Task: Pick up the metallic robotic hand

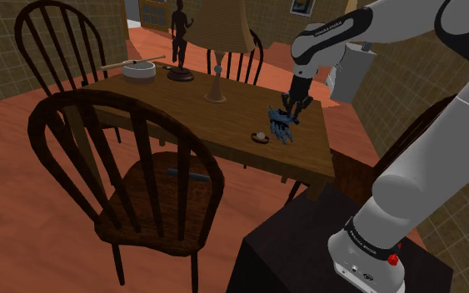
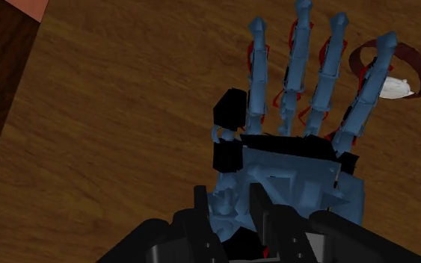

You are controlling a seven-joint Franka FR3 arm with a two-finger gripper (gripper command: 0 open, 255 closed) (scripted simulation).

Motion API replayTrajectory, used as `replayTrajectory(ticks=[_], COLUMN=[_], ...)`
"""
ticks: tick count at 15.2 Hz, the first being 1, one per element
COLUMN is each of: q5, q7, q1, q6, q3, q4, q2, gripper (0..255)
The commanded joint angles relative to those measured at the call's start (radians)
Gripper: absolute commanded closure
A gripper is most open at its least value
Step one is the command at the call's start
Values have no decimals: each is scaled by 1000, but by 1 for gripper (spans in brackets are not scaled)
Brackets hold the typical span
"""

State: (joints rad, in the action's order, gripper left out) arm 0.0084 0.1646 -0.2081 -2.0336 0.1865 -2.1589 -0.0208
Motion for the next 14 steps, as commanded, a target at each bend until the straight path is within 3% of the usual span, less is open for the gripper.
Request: replayTrajectory(ticks=[1,14], q5=[-2,-10], q7=[3,11], q1=[1,2], q6=[25,173], q3=[-1,-3], q4=[16,118], q2=[-10,-56], gripper=[255,255])
